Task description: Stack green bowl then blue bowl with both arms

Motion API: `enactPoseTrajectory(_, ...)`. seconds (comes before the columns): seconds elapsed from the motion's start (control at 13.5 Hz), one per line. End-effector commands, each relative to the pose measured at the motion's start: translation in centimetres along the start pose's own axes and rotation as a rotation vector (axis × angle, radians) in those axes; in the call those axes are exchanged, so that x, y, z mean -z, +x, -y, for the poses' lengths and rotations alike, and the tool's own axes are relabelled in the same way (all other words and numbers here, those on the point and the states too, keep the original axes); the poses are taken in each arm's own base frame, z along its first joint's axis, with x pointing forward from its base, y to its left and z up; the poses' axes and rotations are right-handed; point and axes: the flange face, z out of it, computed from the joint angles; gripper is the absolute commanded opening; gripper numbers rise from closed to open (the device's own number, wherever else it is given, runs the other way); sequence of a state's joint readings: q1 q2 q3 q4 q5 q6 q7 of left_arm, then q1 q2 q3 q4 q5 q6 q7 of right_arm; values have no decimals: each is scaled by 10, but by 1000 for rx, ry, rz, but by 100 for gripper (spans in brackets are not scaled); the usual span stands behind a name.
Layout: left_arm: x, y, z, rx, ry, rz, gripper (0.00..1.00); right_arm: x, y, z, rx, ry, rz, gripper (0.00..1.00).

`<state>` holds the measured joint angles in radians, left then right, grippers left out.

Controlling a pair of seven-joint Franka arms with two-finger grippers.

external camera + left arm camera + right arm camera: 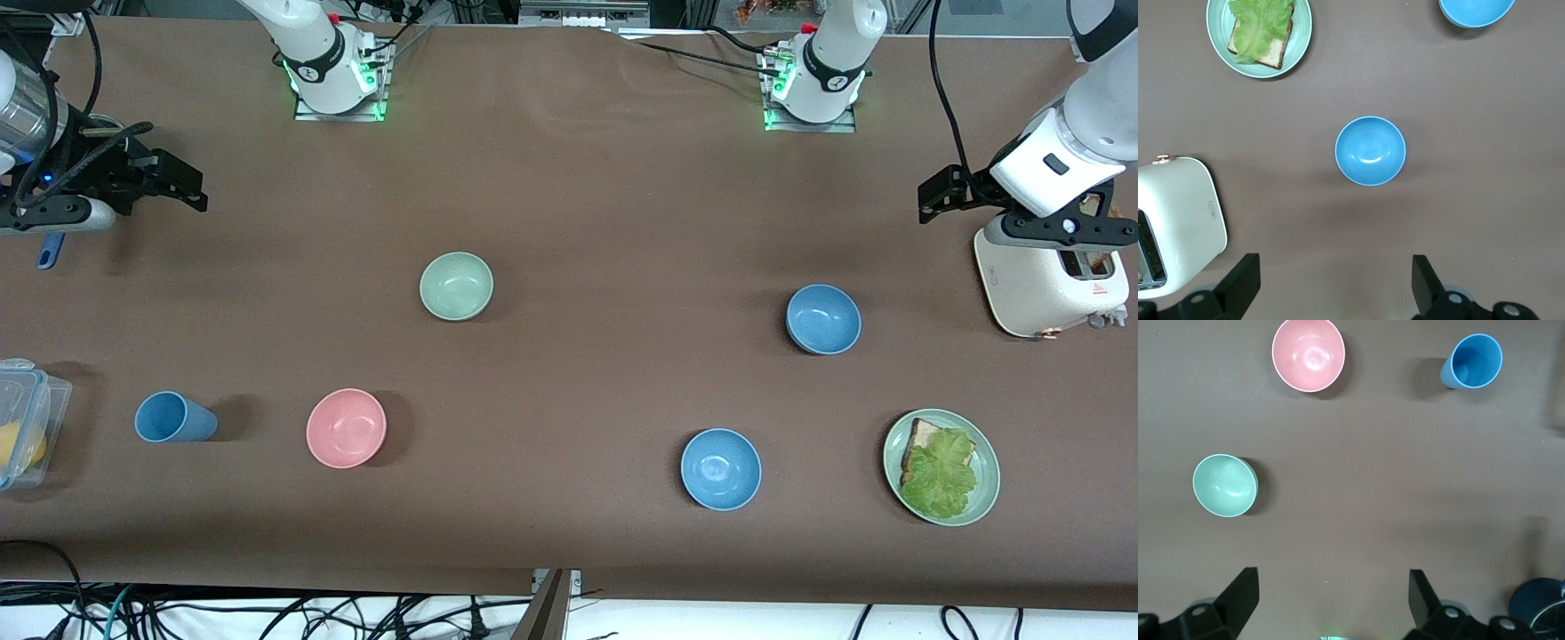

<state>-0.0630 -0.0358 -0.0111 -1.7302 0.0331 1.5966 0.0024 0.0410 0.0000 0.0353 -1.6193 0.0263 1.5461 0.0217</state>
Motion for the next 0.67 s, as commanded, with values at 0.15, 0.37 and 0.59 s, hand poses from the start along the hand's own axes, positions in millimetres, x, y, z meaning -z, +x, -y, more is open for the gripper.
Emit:
enactPoseTrajectory(0.15,8,-3,-3,3,19,0,100,7,-2,-3,4,-12,-7,99)
enactPoseTrajectory(0.37,7,-2,-5,0,18,1,100,7,-3,-3,-2,-12,-9,99)
enactPoseTrajectory(0.59,8,-2,-4,2,19,-2,100,7,-3,-4,-2,-11,-9,99)
